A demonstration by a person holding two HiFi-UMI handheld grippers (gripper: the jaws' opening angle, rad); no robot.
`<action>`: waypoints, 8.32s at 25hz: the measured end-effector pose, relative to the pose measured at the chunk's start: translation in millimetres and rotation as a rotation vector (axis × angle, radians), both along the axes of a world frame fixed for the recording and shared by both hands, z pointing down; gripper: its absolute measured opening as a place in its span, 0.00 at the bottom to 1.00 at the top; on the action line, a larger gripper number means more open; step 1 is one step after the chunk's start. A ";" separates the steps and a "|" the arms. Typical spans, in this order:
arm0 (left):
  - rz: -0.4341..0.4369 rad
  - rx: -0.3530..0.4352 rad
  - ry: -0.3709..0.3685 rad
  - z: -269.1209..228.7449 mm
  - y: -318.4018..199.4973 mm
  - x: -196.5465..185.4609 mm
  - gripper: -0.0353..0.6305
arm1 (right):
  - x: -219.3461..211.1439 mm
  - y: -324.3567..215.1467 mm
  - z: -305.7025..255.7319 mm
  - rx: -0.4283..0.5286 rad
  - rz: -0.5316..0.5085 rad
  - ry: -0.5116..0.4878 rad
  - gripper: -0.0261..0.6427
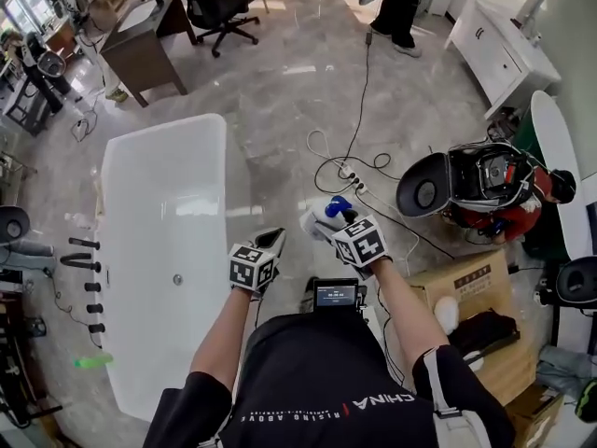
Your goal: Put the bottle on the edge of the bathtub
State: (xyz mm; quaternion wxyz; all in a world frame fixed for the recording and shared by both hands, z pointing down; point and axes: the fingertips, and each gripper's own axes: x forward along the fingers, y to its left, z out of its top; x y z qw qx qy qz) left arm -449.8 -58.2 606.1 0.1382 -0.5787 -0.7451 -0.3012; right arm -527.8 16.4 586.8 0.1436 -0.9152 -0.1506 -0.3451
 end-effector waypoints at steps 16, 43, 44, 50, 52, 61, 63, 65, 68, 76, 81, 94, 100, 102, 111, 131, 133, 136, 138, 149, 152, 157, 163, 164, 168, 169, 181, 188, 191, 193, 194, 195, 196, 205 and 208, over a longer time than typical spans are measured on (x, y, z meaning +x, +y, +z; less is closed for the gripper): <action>-0.032 0.019 -0.022 5.9 119.5 60.6 0.07 | 70.7 116.6 6.6 0.016 -0.051 -0.014 0.44; 0.004 -0.007 -0.054 -2.0 361.6 276.5 0.07 | 277.0 350.9 -4.1 -0.023 0.016 -0.038 0.45; 0.003 -0.005 -0.054 -1.1 367.1 280.5 0.07 | 281.8 356.8 -3.5 -0.020 0.013 -0.037 0.44; -0.027 0.002 -0.044 6.6 409.5 317.7 0.07 | 325.7 405.8 5.5 -0.016 -0.036 -0.034 0.44; -0.052 0.001 -0.035 8.3 431.0 337.9 0.07 | 347.3 430.0 4.8 -0.025 -0.061 -0.023 0.44; -0.153 -0.013 -0.014 -8.7 552.4 420.2 0.07 | 430.6 556.3 -14.1 -0.032 -0.150 0.007 0.44; -0.172 -0.020 -0.004 -13.6 578.6 437.0 0.07 | 444.1 582.6 -16.2 -0.033 -0.163 0.012 0.44; -0.194 -0.025 0.003 -16.9 599.2 451.3 0.07 | 455.0 604.9 -15.7 -0.029 -0.175 0.016 0.44; -0.233 -0.032 0.013 -20.8 621.7 468.8 0.07 | 468.7 632.1 -13.4 -0.023 -0.201 0.018 0.44; -0.350 -0.006 0.009 -6.4 634.9 515.5 0.07 | 518.1 665.2 1.6 0.005 -0.278 0.013 0.44; -0.415 0.020 -0.002 6.8 633.6 551.4 0.07 | 559.7 671.9 6.8 0.016 -0.336 0.008 0.44; -0.675 -0.006 -0.057 19.2 641.9 728.6 0.07 | 762.7 689.8 13.6 -0.007 -0.593 -0.037 0.44; -0.832 -0.009 -0.057 16.3 597.6 823.2 0.07 | 872.3 653.9 5.9 -0.010 -0.741 -0.036 0.44; -0.880 -0.015 -0.057 14.6 582.1 846.9 0.07 | 901.9 636.6 3.5 -0.012 -0.793 -0.034 0.44; -1.082 -0.080 -0.062 12.6 513.2 897.9 0.07 | 981.2 557.0 6.7 -0.013 -1.025 -0.022 0.44; -1.506 -0.062 0.025 -13.8 393.4 1068.0 0.07 | 1192.7 420.8 -11.9 0.011 -1.477 0.048 0.44; -1.541 -0.057 0.034 -13.7 385.8 1079.7 0.07 | 1208.6 411.6 -12.3 0.012 -1.514 0.055 0.44; -1.597 -0.053 0.041 -13.1 378.6 1090.3 0.07 | 1225.4 400.8 -11.1 0.016 -1.570 0.059 0.44; -1.629 -0.053 0.043 -11.0 375.8 1093.3 0.07 | 1231.8 395.7 -8.4 0.020 -1.602 0.059 0.44; -1.784 -0.047 0.004 8.0 333.5 1098.4 0.07 | 1252.3 346.0 11.0 0.026 -1.739 0.012 0.44; -1.827 -0.048 -0.007 15.6 312.6 1101.7 0.07 | 1259.3 321.5 15.6 0.019 -1.783 0.004 0.44; -1.910 -0.064 -0.011 19.6 267.0 1113.1 0.07 | 1271.8 268.9 16.1 0.003 -1.867 -0.001 0.45; -2.004 -0.073 0.000 14.1 198.3 1117.0 0.07 | 1283.2 184.5 7.1 -0.018 -1.979 0.014 0.44; -2.021 -0.074 0.001 12.6 185.3 1115.4 0.07 | 1283.6 170.2 5.3 -0.020 -1.993 0.016 0.44; -2.083 -0.071 0.010 9.9 139.3 1107.1 0.07 | 1281.8 117.8 2.3 -0.025 -2.056 0.020 0.44; -2.104 -0.070 0.012 10.4 128.1 1103.5 0.07 | 1279.8 104.8 2.9 -0.027 -2.077 0.020 0.45; -2.346 -0.097 0.020 13.1 36.9 1036.0 0.07 | 1223.4 -17.1 21.1 -0.071 -2.328 0.008 0.44; -2.426 -0.129 -0.003 18.7 11.0 1010.8 0.07 | 1196.1 -62.0 47.6 -0.103 -2.401 -0.025 0.44; -2.474 -0.125 -0.025 26.5 0.8 1004.3 0.07 | 1184.8 -80.5 61.4 -0.106 -2.449 -0.043 0.44; -2.504 -0.129 -0.041 31.5 -4.9 1001.8 0.07 | 1178.9 -92.2 70.4 -0.112 -2.480 -0.049 0.44; -2.514 -0.131 -0.048 34.2 -7.6 1001.5 0.07 | 1177.2 -98.4 75.2 -0.116 -2.487 -0.053 0.45; -2.521 -0.131 -0.056 37.3 -10.4 1001.2 0.07 | 1175.8 -104.7 80.3 -0.120 -2.492 -0.057 0.44; -2.527 -0.130 -0.064 40.9 -13.4 1000.6 0.07 | 1174.0 -111.1 85.4 -0.122 -2.495 -0.061 0.44; -2.590 -0.145 -0.106 73.4 -43.7 1010.0 0.07 | 1175.5 -160.9 132.6 -0.203 -2.506 -0.026 0.44; -2.605 -0.146 -0.113 82.0 -49.4 1011.1 0.07 | 1176.6 -170.0 147.2 -0.228 -2.508 -0.013 0.44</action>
